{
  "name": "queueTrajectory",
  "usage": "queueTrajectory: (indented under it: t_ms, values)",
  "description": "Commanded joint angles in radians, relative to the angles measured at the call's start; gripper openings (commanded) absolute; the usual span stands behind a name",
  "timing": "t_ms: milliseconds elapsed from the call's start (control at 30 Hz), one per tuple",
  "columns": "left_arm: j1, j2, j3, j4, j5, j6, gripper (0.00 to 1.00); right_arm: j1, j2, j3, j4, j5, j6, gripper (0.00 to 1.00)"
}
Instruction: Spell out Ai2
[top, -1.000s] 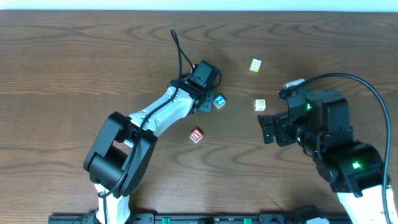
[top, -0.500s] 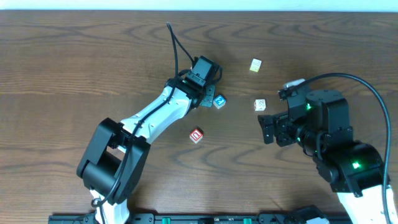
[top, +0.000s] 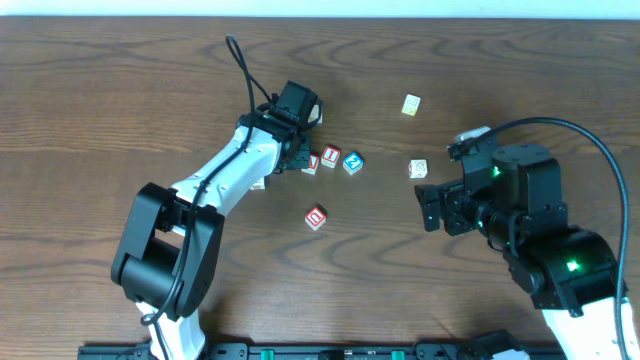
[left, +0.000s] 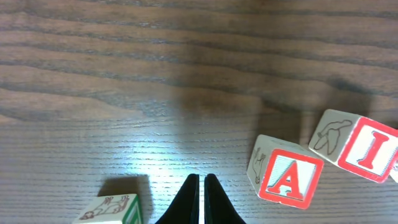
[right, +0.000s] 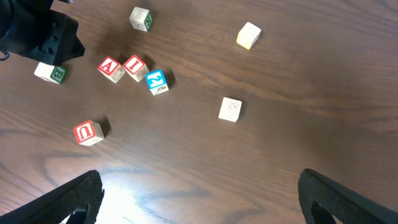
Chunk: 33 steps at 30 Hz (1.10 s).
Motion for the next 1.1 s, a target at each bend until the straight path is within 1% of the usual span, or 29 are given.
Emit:
queueTrajectory:
  t_ms: [0,100,200,300,433,733,1067]
  values:
    - [-0.002,-0.035,0.003,-0.004,0.053,-0.037,0.06,-0.005,-0.001,0.001,-0.001,-0.005,-0.011,0.99]
    - [-0.002,-0.035,-0.012,-0.004,0.08,-0.07,0.06,-0.005,-0.001,0.001,-0.001,-0.005,-0.011,0.99]
    - [-0.002,-0.035,-0.023,-0.005,0.117,-0.072,0.06,-0.005,-0.001,0.001,-0.001,-0.005,-0.011,0.99]
    - [-0.002,-0.035,-0.035,-0.017,0.124,-0.098,0.06,-0.005,-0.001,0.001,-0.001,-0.005,-0.011,0.99]
    - [-0.008,-0.035,-0.055,-0.018,0.167,-0.097,0.06,-0.005,-0.001,0.001,-0.001,-0.005,-0.011,0.99]
    - [-0.064,-0.032,-0.055,0.0,0.156,-0.008,0.06,-0.005,-0.001,0.001,-0.001,-0.005,-0.011,0.99]
    - [-0.064,0.007,-0.056,0.039,0.15,-0.007,0.06,-0.005,-0.001,0.001,-0.001,-0.005,-0.011,0.99]
